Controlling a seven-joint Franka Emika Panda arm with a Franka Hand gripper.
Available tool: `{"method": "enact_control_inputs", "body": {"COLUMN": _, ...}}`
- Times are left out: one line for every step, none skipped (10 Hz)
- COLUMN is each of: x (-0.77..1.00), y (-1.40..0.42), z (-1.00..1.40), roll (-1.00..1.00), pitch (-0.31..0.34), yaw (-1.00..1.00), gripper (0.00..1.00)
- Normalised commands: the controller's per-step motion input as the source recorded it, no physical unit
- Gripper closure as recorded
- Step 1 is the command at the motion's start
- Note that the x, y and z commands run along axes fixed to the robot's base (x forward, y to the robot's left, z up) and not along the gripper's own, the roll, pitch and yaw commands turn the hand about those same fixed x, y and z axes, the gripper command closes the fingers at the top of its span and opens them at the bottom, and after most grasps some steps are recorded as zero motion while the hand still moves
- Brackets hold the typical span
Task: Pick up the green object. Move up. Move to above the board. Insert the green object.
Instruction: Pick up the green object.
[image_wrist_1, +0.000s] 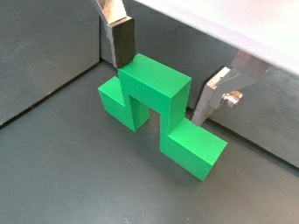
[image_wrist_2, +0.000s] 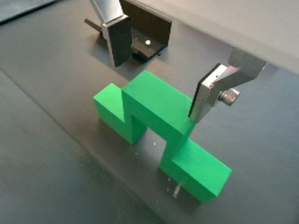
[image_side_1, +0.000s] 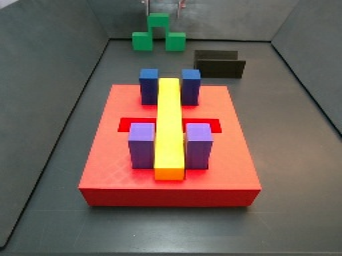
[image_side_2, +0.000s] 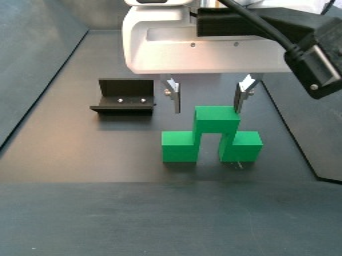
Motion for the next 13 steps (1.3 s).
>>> {"method": "enact_control_inputs", "body": {"x": -0.18, "y": 0.22, "z": -0.05, "roll": -0.06, "pitch": 0.000, "yaw": -0.10, "gripper": 0.00}}
{"method": "enact_control_inputs", "body": {"x": -0.06, "y": 0.14, "z": 0.26, "roll": -0.18, "pitch": 0.000, "yaw": 0.00, "gripper": 0.00}}
{"method": "enact_control_inputs", "body": {"x": -0.13, "y": 0.00, "z": 0.21, "roll": -0.14, "pitch": -0.016, "yaw": 0.00, "gripper": 0.00}}
{"method": "enact_control_inputs", "body": {"x": -0.01, "y": 0.00, "z": -0.03, "roll": 0.00, "pitch": 0.000, "yaw": 0.00, "gripper": 0.00}}
{"method": "enact_control_inputs", "body": {"x": 0.00, "y": 0.00, "z": -0.12, "roll": 0.00, "pitch": 0.000, "yaw": 0.00, "gripper": 0.00}}
{"method": "enact_control_inputs", "body": {"x": 0.00, "y": 0.00, "z": -0.13, "roll": 0.01, "pitch": 0.000, "yaw": 0.00, "gripper": 0.00}}
{"method": "enact_control_inputs", "body": {"x": -0.01, "y": 0.01, "z": -0.14, "roll": 0.01, "pitch": 0.000, "yaw": 0.00, "gripper": 0.00}}
{"method": "enact_control_inputs", "body": {"x": -0.04, "y": 0.09, "z": -0.17, "roll": 0.02, "pitch": 0.000, "yaw": 0.00, "gripper": 0.00}}
{"method": "enact_control_inputs", "body": {"x": 0.00, "y": 0.08, "z": -0.35, "roll": 0.18, "pitch": 0.000, "yaw": 0.00, "gripper": 0.00}}
{"method": "enact_control_inputs", "body": {"x": 0.00, "y": 0.06, "z": -0.37, "roll": 0.21, "pitch": 0.000, "yaw": 0.01, "gripper": 0.00}}
{"method": "enact_control_inputs", "body": {"x": 0.00, "y": 0.04, "z": -0.33, "roll": 0.19, "pitch": 0.000, "yaw": 0.00, "gripper": 0.00}}
{"method": "enact_control_inputs", "body": {"x": 0.00, "y": 0.00, "z": -0.22, "roll": 0.11, "pitch": 0.000, "yaw": 0.00, "gripper": 0.00}}
{"method": "enact_control_inputs", "body": {"x": 0.00, "y": 0.00, "z": -0.13, "roll": 0.04, "pitch": 0.000, "yaw": 0.00, "gripper": 0.00}}
